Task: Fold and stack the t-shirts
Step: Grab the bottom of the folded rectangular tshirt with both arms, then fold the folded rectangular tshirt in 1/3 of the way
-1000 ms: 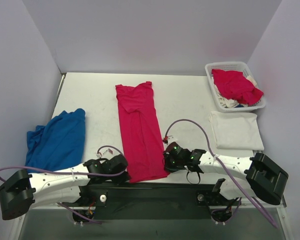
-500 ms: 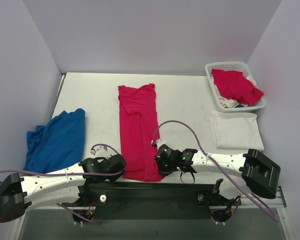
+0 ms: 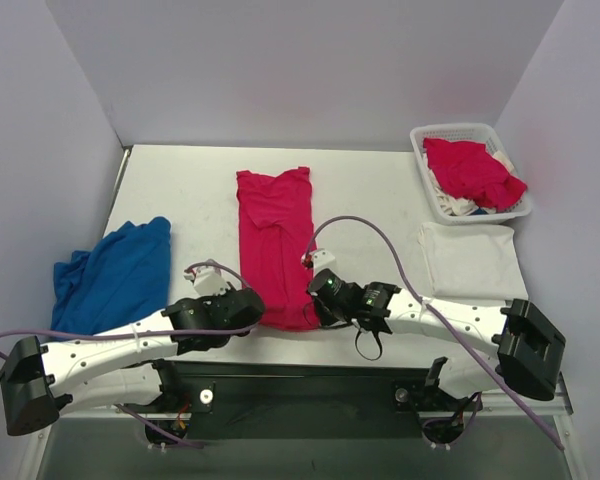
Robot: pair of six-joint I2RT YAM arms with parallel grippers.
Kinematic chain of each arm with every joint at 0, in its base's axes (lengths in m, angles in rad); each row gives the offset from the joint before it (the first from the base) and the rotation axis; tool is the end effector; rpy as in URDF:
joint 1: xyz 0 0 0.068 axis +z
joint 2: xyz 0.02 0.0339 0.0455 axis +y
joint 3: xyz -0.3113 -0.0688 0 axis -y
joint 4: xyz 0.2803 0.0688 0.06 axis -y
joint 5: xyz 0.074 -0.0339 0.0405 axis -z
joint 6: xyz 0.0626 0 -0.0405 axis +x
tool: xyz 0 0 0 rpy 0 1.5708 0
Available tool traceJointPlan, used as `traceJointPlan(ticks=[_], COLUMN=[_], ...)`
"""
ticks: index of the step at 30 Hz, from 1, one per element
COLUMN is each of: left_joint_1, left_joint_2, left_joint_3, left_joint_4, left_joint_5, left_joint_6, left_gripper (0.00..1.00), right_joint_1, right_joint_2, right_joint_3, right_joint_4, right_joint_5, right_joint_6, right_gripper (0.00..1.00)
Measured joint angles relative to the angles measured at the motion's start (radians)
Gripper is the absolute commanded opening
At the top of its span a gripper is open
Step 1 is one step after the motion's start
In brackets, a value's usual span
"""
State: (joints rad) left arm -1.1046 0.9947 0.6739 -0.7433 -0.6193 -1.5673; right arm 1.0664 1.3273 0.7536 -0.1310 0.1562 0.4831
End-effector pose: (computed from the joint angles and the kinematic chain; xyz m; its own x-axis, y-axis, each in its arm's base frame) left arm 0.1206 -0.1587 0.2338 -0.6021 -0.6149 -0.5092 -0.3909 0.7832 -0.4835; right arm 0.1614 0.2723 0.2259 -0.6524 -0.2323 -0.7214 -0.5697 0.7781 0.2646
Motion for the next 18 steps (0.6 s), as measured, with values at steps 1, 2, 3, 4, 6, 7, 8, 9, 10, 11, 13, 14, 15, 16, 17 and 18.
traceJointPlan(ticks=[1,2,3,4,6,7,8,9,10,11,13,14,15,16,17,18], left_joint_1=[0.000,0.000,0.002,0.006,0.023,0.032,0.063,0.087,0.115,0.148,0.220,0.256,0.291,0.323,0.349,0.380], left_joint_2=[0.006,0.014,0.022,0.031,0.048,0.053,0.065,0.071,0.075,0.079,0.092,0.105,0.122,0.146,0.176,0.216], left_joint_3=[0.010,0.020,0.029,0.037,0.055,0.064,0.074,0.079,0.080,0.080,0.076,0.074,0.073,0.074,0.074,0.077], left_joint_4=[-0.003,-0.007,-0.009,-0.010,-0.011,-0.011,-0.009,-0.003,0.013,0.029,0.088,0.124,0.162,0.201,0.237,0.272], left_joint_5=[-0.015,-0.031,-0.044,-0.058,-0.079,-0.087,-0.099,-0.109,-0.113,-0.113,-0.105,-0.095,-0.079,-0.065,-0.050,-0.029], left_joint_6=[0.007,0.013,0.021,0.030,0.049,0.061,0.079,0.098,0.122,0.148,0.215,0.254,0.294,0.331,0.368,0.409], left_gripper=[0.00,0.00,0.00,0.00,0.00,0.00,0.00,0.00,0.00,0.00,0.00,0.00,0.00,0.00,0.00,0.00], right_joint_1=[-0.013,-0.029,-0.045,-0.061,-0.101,-0.119,-0.136,-0.150,-0.163,-0.176,-0.200,-0.206,-0.215,-0.225,-0.236,-0.248], right_joint_2=[0.000,0.000,0.000,0.000,0.004,0.011,0.020,0.031,0.044,0.059,0.096,0.110,0.129,0.154,0.175,0.196], right_joint_3=[0.017,0.034,0.051,0.068,0.103,0.120,0.136,0.151,0.166,0.179,0.206,0.215,0.228,0.245,0.259,0.274], right_joint_4=[0.000,-0.001,-0.001,0.000,0.003,0.005,0.011,0.016,0.020,0.027,0.044,0.050,0.056,0.063,0.068,0.073], right_joint_5=[0.012,0.023,0.030,0.037,0.045,0.047,0.048,0.049,0.049,0.048,0.039,0.037,0.030,0.022,0.018,0.009], right_joint_6=[-0.010,-0.020,-0.031,-0.041,-0.067,-0.077,-0.090,-0.099,-0.108,-0.117,-0.131,-0.137,-0.143,-0.149,-0.153,-0.156], right_gripper=[0.00,0.00,0.00,0.00,0.00,0.00,0.00,0.00,0.00,0.00,0.00,0.00,0.00,0.00,0.00,0.00])
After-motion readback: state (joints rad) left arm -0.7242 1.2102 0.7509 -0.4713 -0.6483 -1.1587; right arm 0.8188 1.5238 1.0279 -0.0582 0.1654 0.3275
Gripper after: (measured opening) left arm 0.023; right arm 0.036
